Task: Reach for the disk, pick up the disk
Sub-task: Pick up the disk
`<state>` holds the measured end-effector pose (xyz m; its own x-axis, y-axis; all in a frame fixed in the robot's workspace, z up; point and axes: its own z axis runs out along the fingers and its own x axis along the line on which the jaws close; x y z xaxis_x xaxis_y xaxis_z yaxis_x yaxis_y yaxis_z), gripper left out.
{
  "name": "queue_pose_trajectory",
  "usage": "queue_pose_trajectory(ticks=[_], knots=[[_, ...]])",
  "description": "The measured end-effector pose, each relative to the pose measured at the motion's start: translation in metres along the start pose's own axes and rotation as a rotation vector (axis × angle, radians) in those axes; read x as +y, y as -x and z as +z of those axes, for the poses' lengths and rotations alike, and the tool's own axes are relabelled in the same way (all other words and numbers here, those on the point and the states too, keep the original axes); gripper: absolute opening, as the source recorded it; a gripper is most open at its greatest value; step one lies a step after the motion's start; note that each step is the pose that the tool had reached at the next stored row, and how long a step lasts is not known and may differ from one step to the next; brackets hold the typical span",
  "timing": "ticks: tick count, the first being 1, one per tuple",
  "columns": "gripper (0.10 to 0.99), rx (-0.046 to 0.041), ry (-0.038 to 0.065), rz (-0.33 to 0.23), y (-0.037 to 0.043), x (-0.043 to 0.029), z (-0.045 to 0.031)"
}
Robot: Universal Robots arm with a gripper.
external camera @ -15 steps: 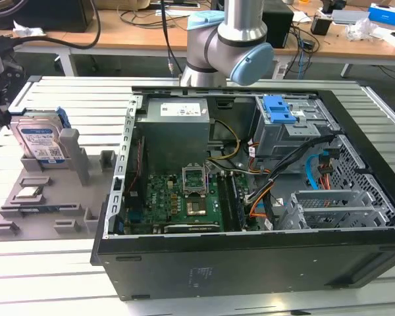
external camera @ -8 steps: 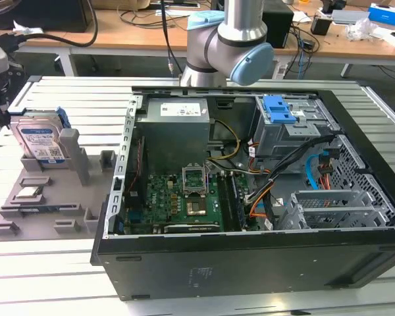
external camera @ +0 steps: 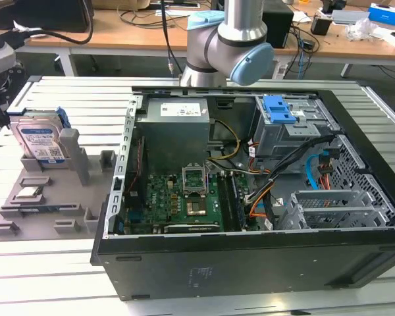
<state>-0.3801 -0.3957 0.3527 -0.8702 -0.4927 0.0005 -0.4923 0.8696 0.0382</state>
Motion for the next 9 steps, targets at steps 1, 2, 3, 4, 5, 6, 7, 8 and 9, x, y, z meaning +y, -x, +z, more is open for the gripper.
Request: queue_pose_trajectory(ticks=[1,2,3,4,5,6,7,8,9], knots=[[0.106,0.0010,0.000,-0.024,0.0000,0.0000,0.0000],[0.106,0.0014,0.000,-0.035,0.0000,0.0000,0.0000],[0.106,0.0020,0.000,-0.053,0.0000,0.0000,0.0000],[0.106,0.0025,0.000,-0.065,0.0000,0.0000,0.0000],[0.106,0.0031,0.000,-0.079,0.0000,0.0000,0.0000],[0.106,0.0040,0.000,-0.103,0.0000,0.0000,0.0000],[0.106,0.0046,0.000,-0.119,0.0000,0.0000,0.0000],[0.106,0.0052,0.000,-0.135,0.0000,0.0000,0.0000],[0.106,0.0060,0.000,-0.157,0.0000,0.0000,0.0000]])
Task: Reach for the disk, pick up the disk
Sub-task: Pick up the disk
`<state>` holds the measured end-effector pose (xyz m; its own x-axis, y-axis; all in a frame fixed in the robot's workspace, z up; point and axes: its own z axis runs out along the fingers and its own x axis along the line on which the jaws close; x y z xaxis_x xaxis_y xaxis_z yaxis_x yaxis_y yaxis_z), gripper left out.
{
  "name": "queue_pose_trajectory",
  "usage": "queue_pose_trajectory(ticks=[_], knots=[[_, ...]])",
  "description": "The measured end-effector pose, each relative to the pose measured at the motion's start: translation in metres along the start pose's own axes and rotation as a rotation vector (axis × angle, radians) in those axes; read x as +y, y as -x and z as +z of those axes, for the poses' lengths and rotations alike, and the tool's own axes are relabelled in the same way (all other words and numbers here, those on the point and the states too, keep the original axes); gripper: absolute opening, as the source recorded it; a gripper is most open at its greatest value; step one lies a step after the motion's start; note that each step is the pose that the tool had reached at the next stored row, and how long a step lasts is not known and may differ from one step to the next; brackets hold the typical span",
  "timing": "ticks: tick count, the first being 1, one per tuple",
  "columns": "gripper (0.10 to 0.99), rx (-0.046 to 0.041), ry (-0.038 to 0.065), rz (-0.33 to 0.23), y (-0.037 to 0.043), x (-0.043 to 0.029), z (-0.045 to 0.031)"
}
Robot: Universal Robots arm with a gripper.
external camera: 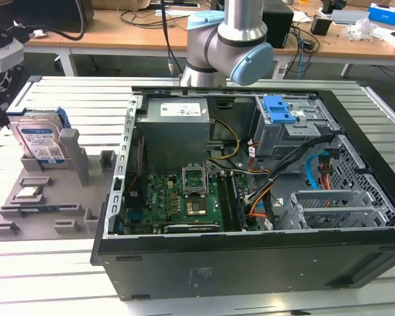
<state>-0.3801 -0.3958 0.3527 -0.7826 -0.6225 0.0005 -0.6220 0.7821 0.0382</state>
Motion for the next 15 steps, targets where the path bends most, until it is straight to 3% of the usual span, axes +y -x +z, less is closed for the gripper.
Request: queue_pose_trajectory(ticks=[15], knots=[[0.106,0.0062,0.000,-0.163,0.0000,0.0000,0.0000]])
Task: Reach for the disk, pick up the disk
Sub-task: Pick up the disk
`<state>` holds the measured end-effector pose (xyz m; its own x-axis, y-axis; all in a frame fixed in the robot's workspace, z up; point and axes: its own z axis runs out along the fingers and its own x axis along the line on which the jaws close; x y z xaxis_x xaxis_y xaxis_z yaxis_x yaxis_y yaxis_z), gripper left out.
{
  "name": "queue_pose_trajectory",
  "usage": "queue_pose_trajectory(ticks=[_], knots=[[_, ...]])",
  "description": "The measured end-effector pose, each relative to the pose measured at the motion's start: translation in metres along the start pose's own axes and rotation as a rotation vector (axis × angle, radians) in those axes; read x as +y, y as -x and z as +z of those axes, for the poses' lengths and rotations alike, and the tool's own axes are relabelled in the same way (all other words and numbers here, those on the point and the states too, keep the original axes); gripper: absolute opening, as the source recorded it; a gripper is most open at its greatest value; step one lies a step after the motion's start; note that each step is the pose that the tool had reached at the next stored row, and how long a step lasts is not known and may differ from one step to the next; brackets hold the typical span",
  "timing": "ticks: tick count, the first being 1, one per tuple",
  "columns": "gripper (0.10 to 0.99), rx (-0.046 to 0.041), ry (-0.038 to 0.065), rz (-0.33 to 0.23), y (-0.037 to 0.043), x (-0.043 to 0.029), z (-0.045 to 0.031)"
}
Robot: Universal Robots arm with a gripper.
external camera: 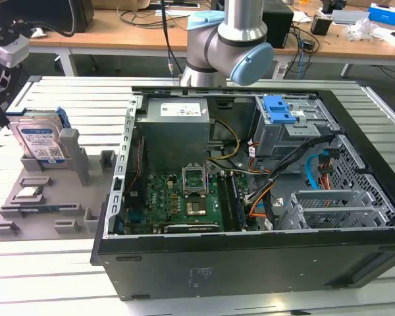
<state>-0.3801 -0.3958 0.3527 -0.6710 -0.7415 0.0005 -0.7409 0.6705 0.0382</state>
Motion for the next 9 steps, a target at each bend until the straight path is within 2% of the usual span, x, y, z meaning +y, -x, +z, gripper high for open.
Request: queue_pose_trajectory(ticks=[7,9], knots=[[0.106,0.0028,0.000,-0.073,0.0000,0.0000,0.0000],[0.106,0.0042,0.000,-0.110,0.0000,0.0000,0.0000]])
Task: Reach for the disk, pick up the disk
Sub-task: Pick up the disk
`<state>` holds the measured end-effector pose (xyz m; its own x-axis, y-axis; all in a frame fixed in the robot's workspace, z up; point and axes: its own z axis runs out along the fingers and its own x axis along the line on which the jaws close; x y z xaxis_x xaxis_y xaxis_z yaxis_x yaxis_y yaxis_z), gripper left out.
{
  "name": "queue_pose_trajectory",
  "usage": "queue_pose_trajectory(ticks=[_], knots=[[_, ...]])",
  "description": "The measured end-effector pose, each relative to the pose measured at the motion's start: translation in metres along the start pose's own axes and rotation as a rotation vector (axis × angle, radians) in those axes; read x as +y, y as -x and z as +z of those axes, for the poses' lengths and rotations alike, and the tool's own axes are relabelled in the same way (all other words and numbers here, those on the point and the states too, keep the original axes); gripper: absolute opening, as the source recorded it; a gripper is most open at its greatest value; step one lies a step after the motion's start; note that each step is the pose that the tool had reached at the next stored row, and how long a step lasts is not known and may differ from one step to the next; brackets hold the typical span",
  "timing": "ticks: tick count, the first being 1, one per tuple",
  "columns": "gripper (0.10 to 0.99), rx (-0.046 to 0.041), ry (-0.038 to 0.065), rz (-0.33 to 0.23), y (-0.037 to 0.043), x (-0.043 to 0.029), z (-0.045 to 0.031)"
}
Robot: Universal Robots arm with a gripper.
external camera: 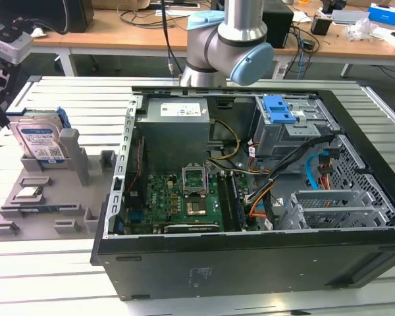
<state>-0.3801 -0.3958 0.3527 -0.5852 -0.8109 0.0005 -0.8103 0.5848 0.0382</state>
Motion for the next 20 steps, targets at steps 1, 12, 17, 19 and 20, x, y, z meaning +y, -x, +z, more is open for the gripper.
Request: queue_pose_trajectory(ticks=[1,12,17,19,20], knots=[[0.106,0.0005,0.000,-0.014,0.0000,0.0000,0.0000],[0.106,0.0046,0.000,-0.119,0.0000,0.0000,0.0000],[0.106,0.0063,0.000,-0.165,0.0000,0.0000,0.0000],[0.106,0.0069,0.000,-0.182,0.0000,0.0000,0.0000],[0.106,0.0073,0.000,-0.191,0.0000,0.0000,0.0000]])
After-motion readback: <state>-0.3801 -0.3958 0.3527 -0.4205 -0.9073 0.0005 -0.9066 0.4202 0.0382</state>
